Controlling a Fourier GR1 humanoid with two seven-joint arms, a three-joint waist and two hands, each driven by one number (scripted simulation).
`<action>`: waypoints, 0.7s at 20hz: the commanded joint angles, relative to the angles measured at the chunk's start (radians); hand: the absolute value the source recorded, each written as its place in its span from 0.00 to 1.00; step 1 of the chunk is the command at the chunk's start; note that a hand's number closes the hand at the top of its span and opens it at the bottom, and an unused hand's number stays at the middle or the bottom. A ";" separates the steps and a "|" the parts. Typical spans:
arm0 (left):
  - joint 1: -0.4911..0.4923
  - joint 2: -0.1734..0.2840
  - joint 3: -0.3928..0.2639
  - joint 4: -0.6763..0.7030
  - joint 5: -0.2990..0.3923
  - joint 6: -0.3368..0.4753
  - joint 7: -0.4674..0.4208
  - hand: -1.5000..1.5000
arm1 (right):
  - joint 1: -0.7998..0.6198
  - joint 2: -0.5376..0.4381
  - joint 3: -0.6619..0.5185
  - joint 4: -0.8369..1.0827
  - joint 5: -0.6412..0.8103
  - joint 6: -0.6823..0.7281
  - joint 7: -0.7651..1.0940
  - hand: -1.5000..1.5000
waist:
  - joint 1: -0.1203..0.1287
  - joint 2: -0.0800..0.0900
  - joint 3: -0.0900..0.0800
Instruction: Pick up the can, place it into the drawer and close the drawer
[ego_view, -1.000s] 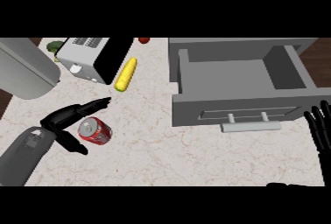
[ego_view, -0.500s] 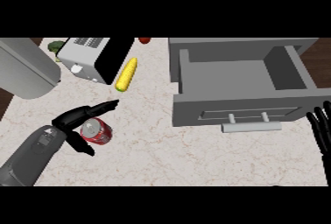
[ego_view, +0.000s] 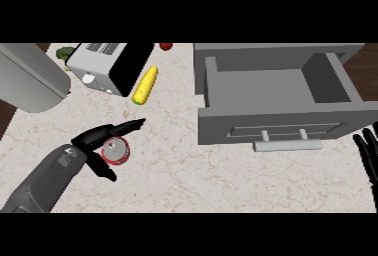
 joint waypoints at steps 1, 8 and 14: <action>-0.013 -0.003 -0.024 0.014 -0.005 -0.183 -0.146 0.00 | 0.039 0.013 0.003 -0.010 0.000 0.012 -0.029 0.00 | 0.007 -0.003 0.001; -0.002 -0.001 -0.052 -0.015 0.015 -0.207 -0.175 1.00 | 0.007 -0.004 -0.047 -0.020 -0.042 0.001 0.010 0.00 | 0.016 -0.004 0.001; -0.003 -0.061 -0.064 -0.040 0.071 -0.257 -0.108 1.00 | -0.035 -0.012 -0.070 0.026 -0.052 -0.001 -0.002 0.00 | 0.023 -0.003 0.002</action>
